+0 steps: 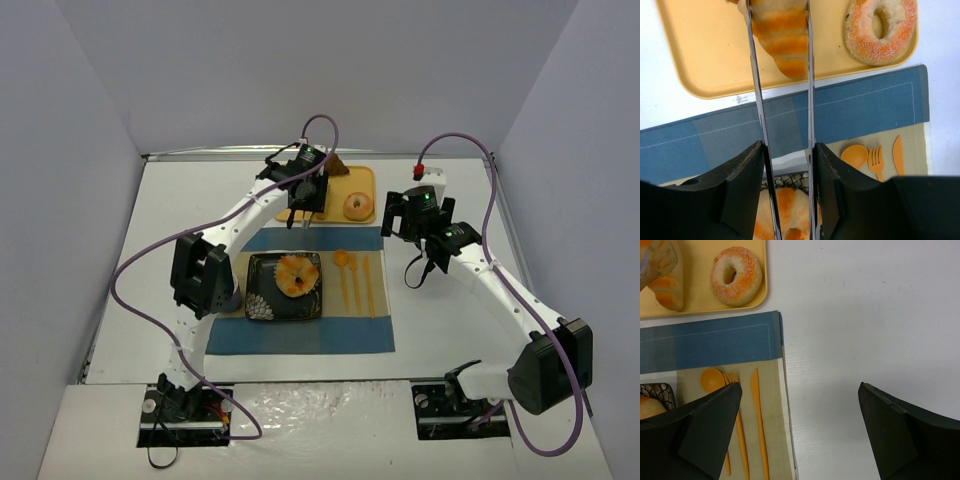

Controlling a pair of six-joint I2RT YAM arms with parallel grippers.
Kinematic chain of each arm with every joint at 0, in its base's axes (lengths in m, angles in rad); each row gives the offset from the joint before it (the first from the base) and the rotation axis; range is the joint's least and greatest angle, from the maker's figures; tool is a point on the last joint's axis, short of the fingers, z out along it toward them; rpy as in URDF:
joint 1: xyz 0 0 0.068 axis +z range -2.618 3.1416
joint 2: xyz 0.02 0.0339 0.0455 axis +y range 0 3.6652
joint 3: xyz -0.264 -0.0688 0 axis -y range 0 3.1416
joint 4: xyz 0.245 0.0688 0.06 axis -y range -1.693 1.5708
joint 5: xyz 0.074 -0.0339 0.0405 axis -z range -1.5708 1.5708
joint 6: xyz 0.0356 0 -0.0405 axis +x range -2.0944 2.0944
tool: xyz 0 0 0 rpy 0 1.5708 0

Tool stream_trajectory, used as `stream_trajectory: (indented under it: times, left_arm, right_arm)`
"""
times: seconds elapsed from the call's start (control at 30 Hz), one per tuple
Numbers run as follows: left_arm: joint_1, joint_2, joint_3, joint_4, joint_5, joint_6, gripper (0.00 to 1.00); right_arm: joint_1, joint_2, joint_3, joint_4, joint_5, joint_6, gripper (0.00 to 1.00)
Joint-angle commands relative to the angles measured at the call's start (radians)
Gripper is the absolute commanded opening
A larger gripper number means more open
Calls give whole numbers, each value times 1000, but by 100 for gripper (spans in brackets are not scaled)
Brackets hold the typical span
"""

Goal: Place the bread

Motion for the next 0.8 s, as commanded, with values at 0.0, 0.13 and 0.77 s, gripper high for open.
stream_trajectory:
  times: [0.0, 0.13, 0.77]
  left_arm:
    - [-11, -145, 12, 37, -30, 15, 0]
    - [-16, -163, 25, 11, -30, 22, 0]
    - [-76, -631, -360, -163, -223, -75, 0]
  right_arm:
    - [-5, -23, 6, 24, 29, 8, 100]
    - [-6, -20, 4, 25, 27, 7, 100]
    - [-2, -11, -8, 47, -1, 18, 100]
